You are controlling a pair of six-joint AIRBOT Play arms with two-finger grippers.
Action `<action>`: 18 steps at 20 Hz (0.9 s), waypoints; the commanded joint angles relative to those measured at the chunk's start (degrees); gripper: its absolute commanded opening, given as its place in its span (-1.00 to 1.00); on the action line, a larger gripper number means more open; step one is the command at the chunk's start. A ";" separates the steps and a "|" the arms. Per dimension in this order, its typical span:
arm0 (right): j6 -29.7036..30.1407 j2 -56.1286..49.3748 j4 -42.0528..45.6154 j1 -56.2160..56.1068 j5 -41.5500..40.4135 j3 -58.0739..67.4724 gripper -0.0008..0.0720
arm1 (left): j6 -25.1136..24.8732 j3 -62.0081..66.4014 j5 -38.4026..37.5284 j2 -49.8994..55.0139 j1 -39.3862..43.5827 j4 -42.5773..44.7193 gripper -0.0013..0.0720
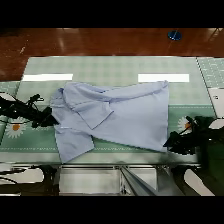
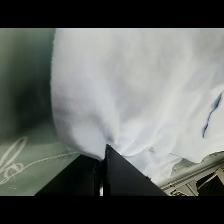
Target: Fold the shirts.
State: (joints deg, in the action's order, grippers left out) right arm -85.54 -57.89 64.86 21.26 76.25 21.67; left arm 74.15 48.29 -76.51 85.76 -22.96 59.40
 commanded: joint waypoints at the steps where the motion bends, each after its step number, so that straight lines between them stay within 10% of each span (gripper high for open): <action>1: -0.11 -3.21 -6.19 -5.49 -8.31 -0.35 0.13 | 0.00 0.02 0.92 0.02 0.20 -0.50 -0.91; 4: 8.07 -4.79 -19.39 -10.56 -12.66 0.72 -0.94 | -0.02 0.28 1.09 0.00 0.48 -3.10 -0.91; 13: 5.55 -4.74 -17.62 -14.10 -6.23 55.69 -0.93 | 0.04 30.14 4.00 -13.75 0.48 -30.84 -0.91; 18: 0.50 -4.35 -5.33 -14.10 -0.55 89.35 -0.93 | 1.51 57.64 5.57 -20.33 -0.35 -30.27 -0.91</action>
State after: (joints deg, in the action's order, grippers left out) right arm -82.26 -62.52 53.06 7.29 72.27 93.14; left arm 74.87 91.55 -72.27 69.28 -22.81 31.00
